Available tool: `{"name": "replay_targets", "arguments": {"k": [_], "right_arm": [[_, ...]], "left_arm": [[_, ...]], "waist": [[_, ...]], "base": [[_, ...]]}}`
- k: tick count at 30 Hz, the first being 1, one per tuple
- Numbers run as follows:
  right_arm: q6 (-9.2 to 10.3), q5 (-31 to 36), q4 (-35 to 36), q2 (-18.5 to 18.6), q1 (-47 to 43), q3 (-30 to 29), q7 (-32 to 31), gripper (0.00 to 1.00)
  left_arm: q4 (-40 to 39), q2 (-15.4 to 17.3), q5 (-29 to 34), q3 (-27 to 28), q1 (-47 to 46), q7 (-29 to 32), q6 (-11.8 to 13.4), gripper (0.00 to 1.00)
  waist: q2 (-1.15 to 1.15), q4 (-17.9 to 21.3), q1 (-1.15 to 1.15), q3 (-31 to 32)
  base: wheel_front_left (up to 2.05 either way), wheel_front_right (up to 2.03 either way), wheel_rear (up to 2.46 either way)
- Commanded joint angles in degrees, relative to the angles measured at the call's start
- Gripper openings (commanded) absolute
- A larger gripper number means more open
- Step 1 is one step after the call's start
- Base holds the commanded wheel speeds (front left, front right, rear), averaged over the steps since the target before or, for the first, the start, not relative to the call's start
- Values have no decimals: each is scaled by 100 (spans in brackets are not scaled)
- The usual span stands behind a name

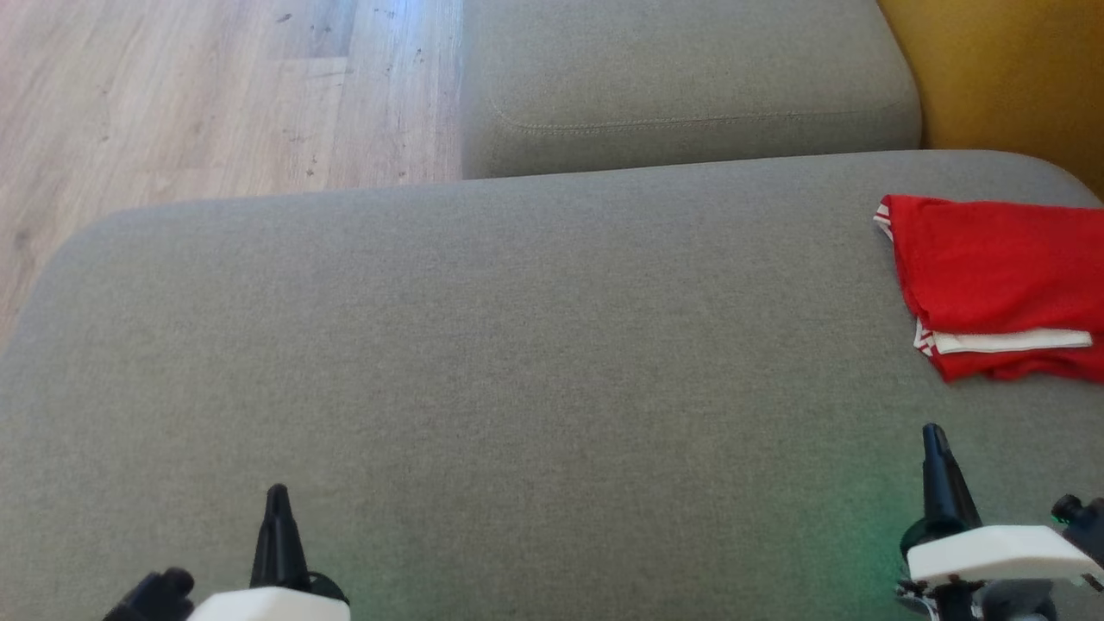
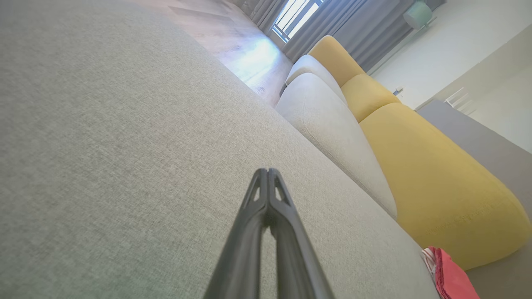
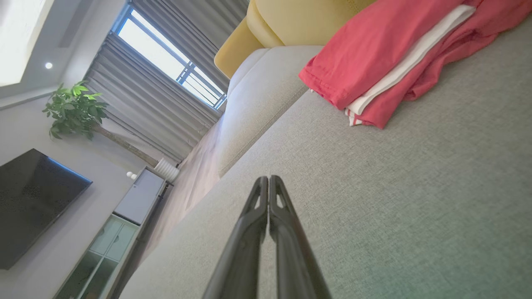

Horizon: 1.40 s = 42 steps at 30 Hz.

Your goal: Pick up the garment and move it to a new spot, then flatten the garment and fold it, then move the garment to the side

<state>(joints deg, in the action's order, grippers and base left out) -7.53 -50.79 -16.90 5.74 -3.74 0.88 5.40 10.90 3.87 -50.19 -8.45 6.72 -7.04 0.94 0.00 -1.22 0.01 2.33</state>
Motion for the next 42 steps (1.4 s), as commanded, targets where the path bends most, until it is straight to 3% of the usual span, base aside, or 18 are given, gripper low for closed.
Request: {"name": "replay_targets", "arguments": {"k": [1, 42], "right_arm": [[2, -175, 211, -4, 305, -19, -34, 0], [3, -2668, 262, -143, 726, -418, -710, 0]], "left_arm": [[-144, 74, -171, 195, -318, 46, -72, 0], [131, 85, -2800, 837, -906, 723, -549, 0]], "waist": [[0, 3, -1, -5], [0, 77, -1, -157]], "base": [[0, 0, 0], [0, 0, 0]]}}
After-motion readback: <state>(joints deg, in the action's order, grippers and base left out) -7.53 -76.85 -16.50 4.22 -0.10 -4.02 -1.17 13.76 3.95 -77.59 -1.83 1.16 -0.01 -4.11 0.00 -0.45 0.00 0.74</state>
